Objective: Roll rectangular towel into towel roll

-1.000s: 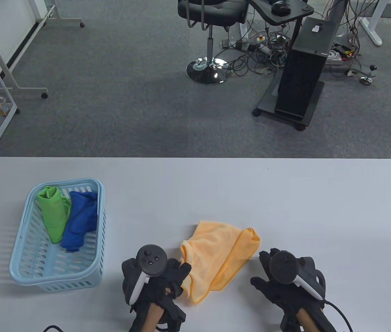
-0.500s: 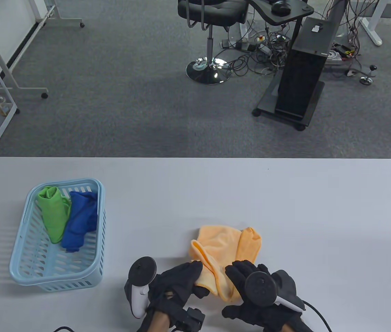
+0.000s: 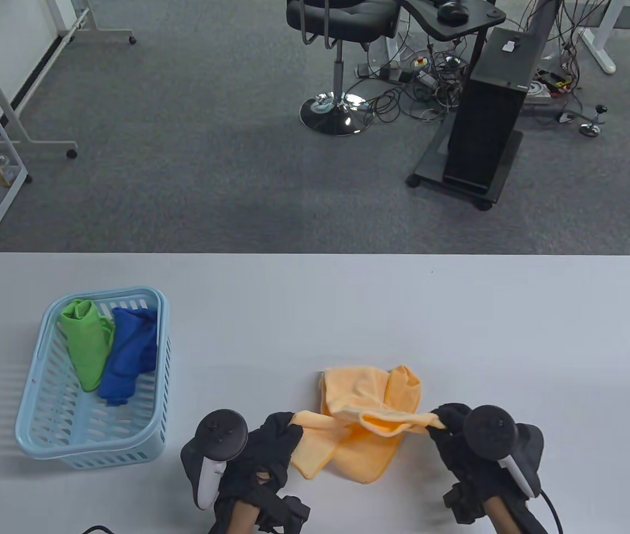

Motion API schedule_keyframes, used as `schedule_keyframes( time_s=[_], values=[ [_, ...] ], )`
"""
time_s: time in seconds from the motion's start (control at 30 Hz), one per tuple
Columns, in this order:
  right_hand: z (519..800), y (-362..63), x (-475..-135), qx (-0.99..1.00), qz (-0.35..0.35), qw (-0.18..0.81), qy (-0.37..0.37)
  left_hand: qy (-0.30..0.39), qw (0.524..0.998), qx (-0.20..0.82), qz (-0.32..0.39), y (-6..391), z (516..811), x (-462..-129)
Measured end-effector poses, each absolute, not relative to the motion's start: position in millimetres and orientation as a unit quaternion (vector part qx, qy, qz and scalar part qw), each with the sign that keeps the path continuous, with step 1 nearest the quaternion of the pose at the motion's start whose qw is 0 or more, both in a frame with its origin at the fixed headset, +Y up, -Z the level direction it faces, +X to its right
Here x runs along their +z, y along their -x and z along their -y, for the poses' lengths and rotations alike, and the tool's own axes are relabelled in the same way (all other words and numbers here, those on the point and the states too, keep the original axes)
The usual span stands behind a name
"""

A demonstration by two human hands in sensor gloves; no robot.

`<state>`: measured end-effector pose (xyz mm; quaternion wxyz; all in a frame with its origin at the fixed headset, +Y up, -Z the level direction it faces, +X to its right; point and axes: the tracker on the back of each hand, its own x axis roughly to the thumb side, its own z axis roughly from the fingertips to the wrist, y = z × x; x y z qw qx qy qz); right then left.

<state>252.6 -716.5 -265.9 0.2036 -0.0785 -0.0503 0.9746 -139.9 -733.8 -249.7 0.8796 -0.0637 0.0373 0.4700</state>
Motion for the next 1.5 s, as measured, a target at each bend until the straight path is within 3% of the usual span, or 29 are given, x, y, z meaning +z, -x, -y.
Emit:
schedule_keyframes(
  time_s=[0.1, 0.23, 0.47, 0.6, 0.7, 0.77, 1.0, 1.3, 1.37, 1.5],
  values=[
    [719, -279, -268, 0.974, 0.056, 0.168, 0.141, 0.028, 0.905, 0.422, -0.042, 147, 724, -246],
    [718, -302, -269, 0.959, 0.038, 0.199, 0.200, 0.015, 0.900, 0.433, -0.043, 152, 716, -240],
    [708, -356, -255, 0.919, 0.083, 0.204, 0.326, -0.070, 0.904, 0.407, -0.110, 177, 705, -235],
    [700, -382, -243, 0.896, 0.116, 0.163, 0.396, -0.192, 0.851, 0.470, -0.137, 197, 686, -220],
    [700, -389, -239, 0.889, 0.118, 0.182, 0.402, -0.224, 0.810, 0.530, -0.113, 206, 683, -218],
    [703, -382, -242, 0.893, 0.101, 0.208, 0.386, -0.202, 0.808, 0.543, -0.108, 206, 687, -223],
    [715, -337, -258, 0.918, -0.007, 0.294, 0.267, -0.005, 0.865, 0.496, -0.080, 181, 730, -243],
    [716, -332, -261, 0.923, -0.002, 0.282, 0.261, 0.103, 0.790, 0.602, 0.048, 176, 742, -252],
    [715, -334, -261, 0.923, 0.003, 0.279, 0.264, 0.101, 0.803, 0.584, 0.059, 174, 739, -253],
    [715, -337, -259, 0.922, 0.006, 0.280, 0.268, 0.023, 0.909, 0.415, -0.019, 176, 728, -248]
  ],
)
